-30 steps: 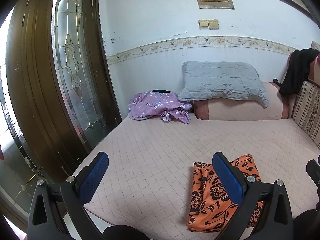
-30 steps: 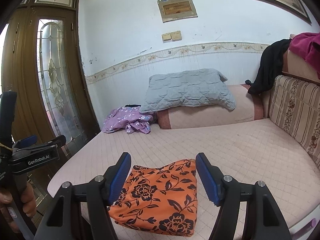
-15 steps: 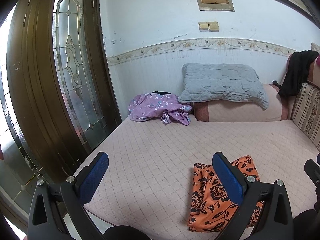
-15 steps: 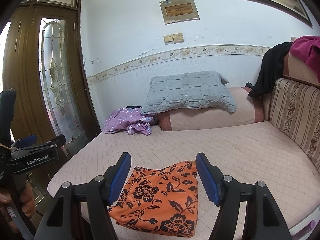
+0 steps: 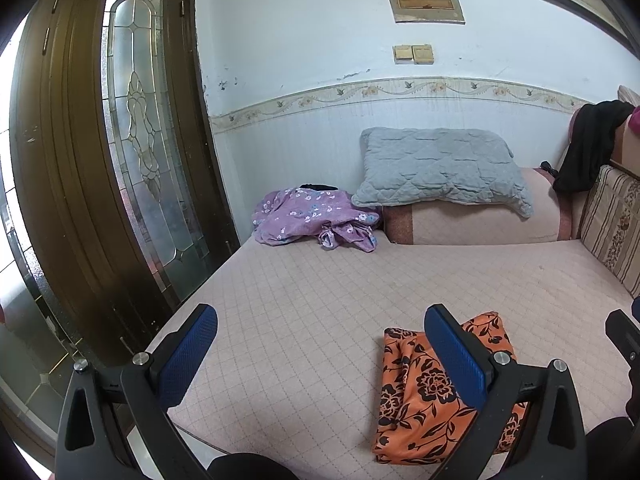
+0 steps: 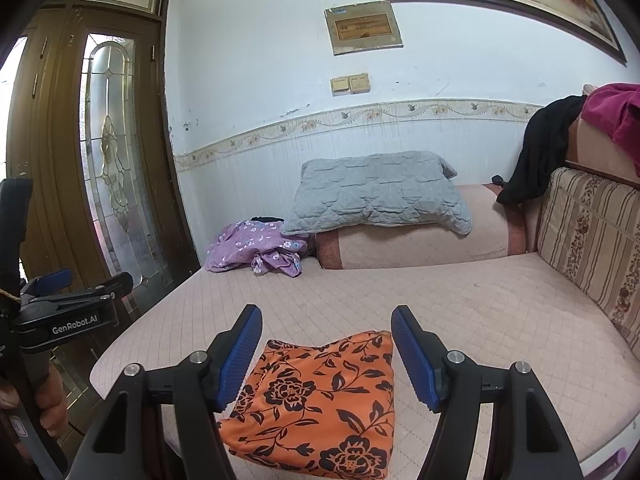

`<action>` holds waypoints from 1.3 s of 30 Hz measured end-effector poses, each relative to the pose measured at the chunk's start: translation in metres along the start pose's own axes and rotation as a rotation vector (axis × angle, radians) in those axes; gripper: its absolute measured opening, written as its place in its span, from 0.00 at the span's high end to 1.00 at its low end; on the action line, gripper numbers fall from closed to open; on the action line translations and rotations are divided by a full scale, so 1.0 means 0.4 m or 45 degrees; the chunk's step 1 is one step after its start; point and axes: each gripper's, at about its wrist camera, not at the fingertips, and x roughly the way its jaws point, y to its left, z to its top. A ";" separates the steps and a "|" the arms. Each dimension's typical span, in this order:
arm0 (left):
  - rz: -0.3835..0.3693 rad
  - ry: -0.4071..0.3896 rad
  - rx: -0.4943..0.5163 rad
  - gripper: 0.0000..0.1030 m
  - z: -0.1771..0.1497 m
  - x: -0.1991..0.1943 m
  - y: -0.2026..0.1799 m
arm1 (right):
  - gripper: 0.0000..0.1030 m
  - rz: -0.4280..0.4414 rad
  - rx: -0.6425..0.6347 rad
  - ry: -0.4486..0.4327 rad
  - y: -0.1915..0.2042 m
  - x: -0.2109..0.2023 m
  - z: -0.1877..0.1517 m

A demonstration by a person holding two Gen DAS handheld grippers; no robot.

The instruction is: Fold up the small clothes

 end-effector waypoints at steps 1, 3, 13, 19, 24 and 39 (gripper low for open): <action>0.000 -0.003 0.001 0.00 0.002 -0.001 0.000 | 0.31 0.000 -0.001 -0.001 0.000 0.000 0.001; -0.005 -0.005 0.001 0.00 0.003 -0.001 0.000 | 0.31 0.002 -0.004 -0.005 0.001 -0.001 0.004; -0.020 -0.023 -0.011 0.00 0.019 0.009 0.011 | 0.31 -0.006 -0.029 -0.025 0.022 0.005 0.023; -0.029 -0.031 -0.023 0.00 0.036 0.022 0.024 | 0.31 -0.009 -0.053 -0.061 0.042 0.012 0.050; -0.040 -0.039 -0.023 0.00 0.043 0.023 0.033 | 0.30 -0.015 -0.079 -0.064 0.057 0.024 0.061; -0.077 -0.022 -0.040 0.00 0.038 0.057 0.050 | 0.30 -0.056 -0.119 -0.041 0.081 0.042 0.050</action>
